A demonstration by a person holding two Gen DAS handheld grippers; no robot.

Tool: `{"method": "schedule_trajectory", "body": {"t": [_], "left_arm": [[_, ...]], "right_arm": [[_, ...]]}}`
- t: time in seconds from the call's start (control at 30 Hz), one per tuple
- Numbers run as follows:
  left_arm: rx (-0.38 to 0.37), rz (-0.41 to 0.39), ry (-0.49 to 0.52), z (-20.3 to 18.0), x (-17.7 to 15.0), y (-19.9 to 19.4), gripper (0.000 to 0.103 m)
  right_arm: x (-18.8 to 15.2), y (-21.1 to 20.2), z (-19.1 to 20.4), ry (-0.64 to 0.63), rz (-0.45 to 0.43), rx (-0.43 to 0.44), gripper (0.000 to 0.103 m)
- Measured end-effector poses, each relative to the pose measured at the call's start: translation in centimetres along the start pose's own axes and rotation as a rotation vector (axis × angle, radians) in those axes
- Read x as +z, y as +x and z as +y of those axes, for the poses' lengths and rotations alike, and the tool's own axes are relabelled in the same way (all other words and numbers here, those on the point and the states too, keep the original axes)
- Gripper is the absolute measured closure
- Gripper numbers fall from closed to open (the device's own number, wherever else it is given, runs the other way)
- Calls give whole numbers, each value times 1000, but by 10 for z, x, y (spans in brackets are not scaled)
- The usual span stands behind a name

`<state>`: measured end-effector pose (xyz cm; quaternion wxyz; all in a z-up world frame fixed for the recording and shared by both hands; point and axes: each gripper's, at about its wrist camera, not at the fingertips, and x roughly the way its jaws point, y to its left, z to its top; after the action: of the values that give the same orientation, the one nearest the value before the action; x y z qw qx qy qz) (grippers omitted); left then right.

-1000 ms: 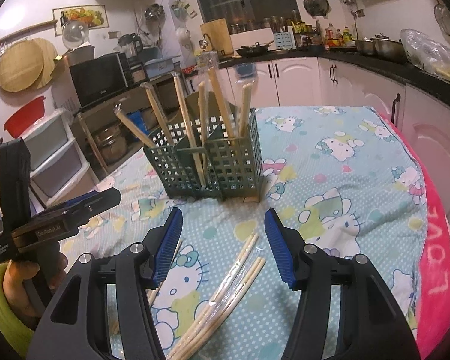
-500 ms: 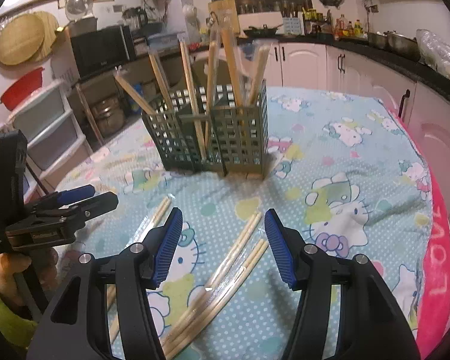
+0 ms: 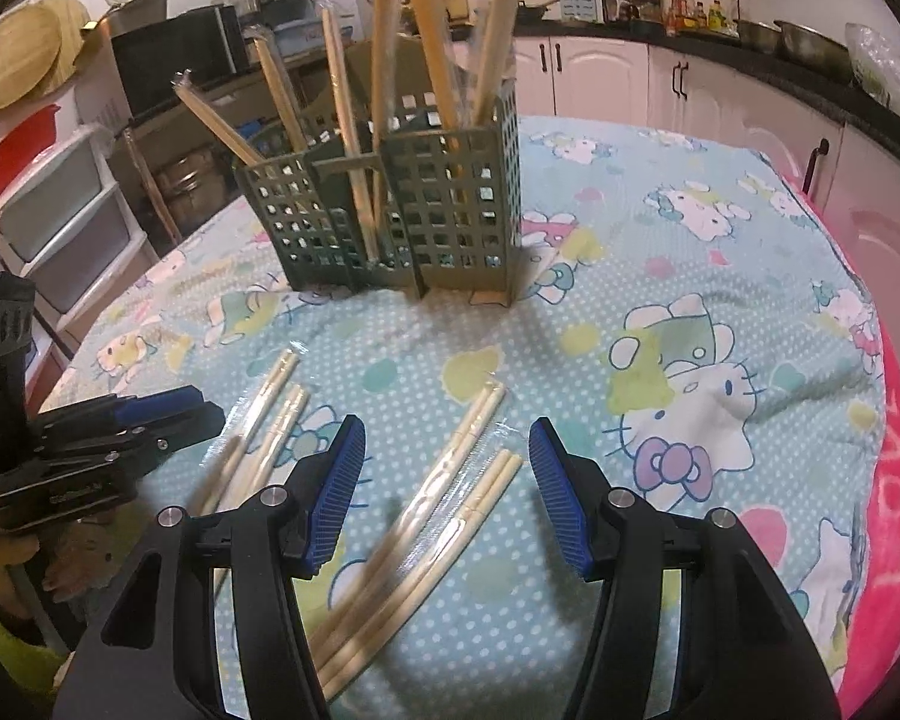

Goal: Organize utensils
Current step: 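Lower the right tool onto a chopstick and close while the left tool grasps another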

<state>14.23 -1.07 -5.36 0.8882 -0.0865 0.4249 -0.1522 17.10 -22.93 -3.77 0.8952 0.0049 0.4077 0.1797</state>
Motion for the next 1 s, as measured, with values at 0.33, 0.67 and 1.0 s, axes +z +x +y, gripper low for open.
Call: {"method": "schedule_trajectory", "body": {"t": [0.33,0.67,1.0], "left_arm": [[-24,80,9,-8,10,27,86],[-13,108,8,-4,25,38,86],[-11,122,-1,-3,38,48,86]], "right_arm": [[8,25,-5,-5,53,-9,53],[20,56,-16,29,125,-22,59],[29,67,-5,-3,137,-45,76]]}}
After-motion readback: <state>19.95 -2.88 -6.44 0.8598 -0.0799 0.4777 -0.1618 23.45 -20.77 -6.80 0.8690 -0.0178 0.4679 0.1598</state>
